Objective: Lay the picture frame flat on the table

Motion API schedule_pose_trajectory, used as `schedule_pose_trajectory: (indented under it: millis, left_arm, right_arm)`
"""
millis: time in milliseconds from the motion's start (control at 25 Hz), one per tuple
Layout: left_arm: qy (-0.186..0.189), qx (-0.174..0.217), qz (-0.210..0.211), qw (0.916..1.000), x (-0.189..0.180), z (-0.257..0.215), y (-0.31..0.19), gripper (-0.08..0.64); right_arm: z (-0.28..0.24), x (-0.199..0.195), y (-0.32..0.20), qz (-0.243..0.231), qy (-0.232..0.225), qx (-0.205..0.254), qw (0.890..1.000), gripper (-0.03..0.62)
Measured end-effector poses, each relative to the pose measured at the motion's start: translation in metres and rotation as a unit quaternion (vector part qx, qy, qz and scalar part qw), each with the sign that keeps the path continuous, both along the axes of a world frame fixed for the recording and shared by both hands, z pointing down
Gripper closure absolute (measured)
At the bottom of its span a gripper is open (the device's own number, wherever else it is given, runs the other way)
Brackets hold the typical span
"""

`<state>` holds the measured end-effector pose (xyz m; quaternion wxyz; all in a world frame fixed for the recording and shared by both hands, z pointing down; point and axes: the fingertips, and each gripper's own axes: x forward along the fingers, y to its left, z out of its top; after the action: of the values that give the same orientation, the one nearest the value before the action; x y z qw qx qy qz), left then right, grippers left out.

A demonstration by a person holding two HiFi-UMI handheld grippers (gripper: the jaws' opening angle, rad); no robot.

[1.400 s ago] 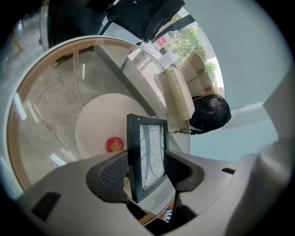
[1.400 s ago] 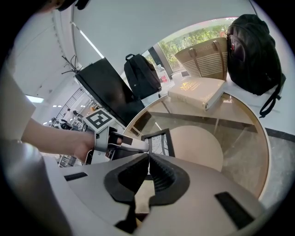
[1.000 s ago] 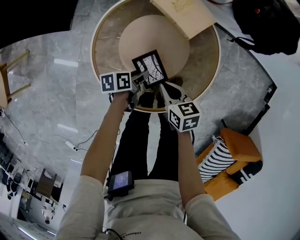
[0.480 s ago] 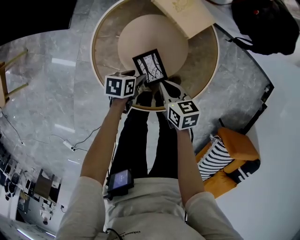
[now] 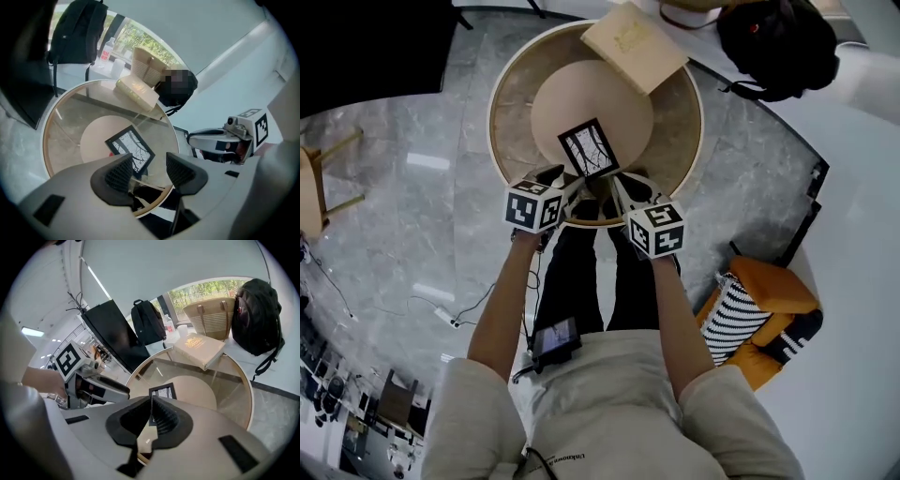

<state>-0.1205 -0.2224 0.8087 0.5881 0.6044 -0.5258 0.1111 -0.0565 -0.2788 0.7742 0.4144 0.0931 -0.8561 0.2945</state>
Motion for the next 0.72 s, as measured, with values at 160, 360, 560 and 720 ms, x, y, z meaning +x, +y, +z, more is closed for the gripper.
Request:
schedule_pose_trajectory:
  millis: [160, 360, 560, 720]
  left_arm:
    - [-0.020, 0.036, 0.012, 0.9991, 0.005, -0.050, -0.001, 0.328]
    - [-0.038, 0.075, -0.019, 0.9963, 0.017, -0.111, 0.003, 0.328]
    - [-0.071, 0.102, -0.052, 0.9909, 0.039, -0.167, 0.012, 0.328]
    - [-0.125, 0.101, -0.065, 0.9848, 0.051, -0.204, 0.027, 0.328]
  right_arm:
    - [-0.033, 0.009, -0.003, -0.022, 0.007, 0.018, 1.000, 0.554]
    - [-0.076, 0.033, -0.003, -0.035, -0.001, 0.030, 0.999, 0.554]
    - [-0.121, 0.052, 0.001, -0.048, -0.028, 0.038, 0.998, 0.554]
    - [-0.164, 0.057, 0.004, -0.035, -0.073, 0.034, 0.996, 0.554]
